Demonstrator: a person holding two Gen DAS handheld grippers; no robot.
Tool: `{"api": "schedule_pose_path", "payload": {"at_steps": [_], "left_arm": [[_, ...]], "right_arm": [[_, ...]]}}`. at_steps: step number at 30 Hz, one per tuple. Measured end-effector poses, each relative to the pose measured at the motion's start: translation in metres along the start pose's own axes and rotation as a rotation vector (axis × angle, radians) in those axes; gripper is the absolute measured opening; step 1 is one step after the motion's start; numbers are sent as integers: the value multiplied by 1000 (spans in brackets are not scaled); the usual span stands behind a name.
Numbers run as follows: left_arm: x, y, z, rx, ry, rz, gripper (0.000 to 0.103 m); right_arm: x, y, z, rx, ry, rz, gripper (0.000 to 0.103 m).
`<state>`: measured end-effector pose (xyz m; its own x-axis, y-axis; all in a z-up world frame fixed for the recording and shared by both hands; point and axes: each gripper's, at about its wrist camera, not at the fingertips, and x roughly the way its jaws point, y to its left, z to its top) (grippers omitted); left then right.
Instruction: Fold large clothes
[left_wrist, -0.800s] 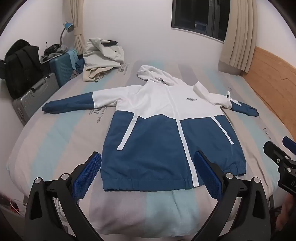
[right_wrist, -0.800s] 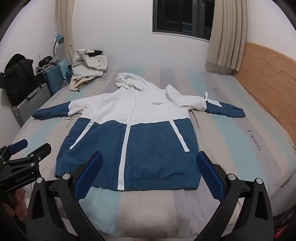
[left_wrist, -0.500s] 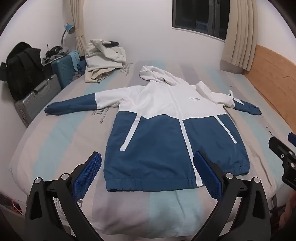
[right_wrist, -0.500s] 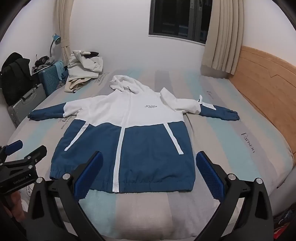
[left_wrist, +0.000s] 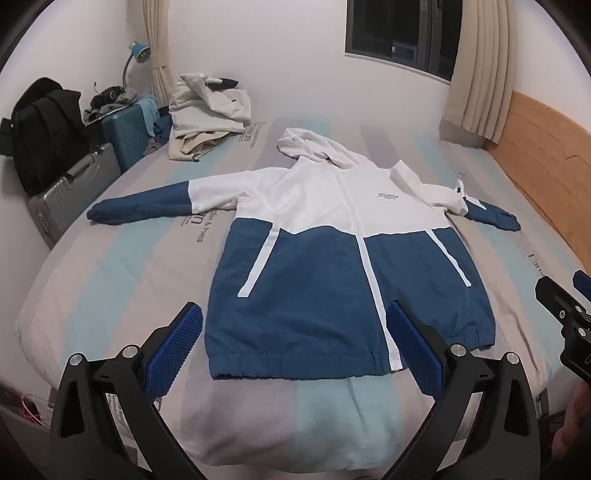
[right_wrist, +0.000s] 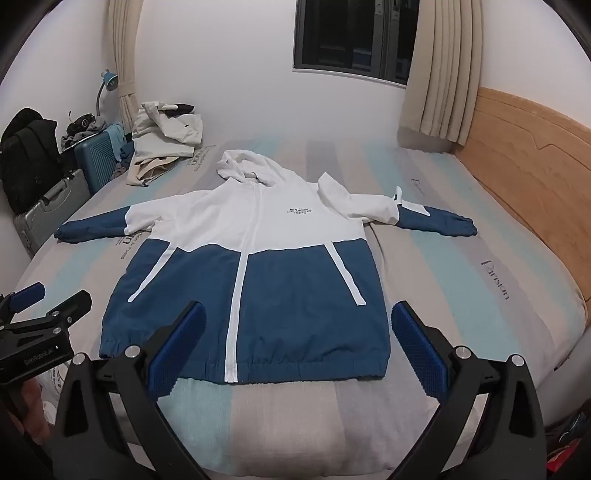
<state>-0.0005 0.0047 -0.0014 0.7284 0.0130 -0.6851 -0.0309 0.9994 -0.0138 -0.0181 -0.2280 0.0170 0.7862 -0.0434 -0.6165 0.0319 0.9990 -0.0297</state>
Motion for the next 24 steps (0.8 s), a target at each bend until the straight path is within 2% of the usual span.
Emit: {"api": "schedule_pose_path", "payload": {"at_steps": [24], "left_arm": [[-3,3,-1,-2,-19,9,97]], "right_arm": [[8,0,-3,4,14,2,96]]}}
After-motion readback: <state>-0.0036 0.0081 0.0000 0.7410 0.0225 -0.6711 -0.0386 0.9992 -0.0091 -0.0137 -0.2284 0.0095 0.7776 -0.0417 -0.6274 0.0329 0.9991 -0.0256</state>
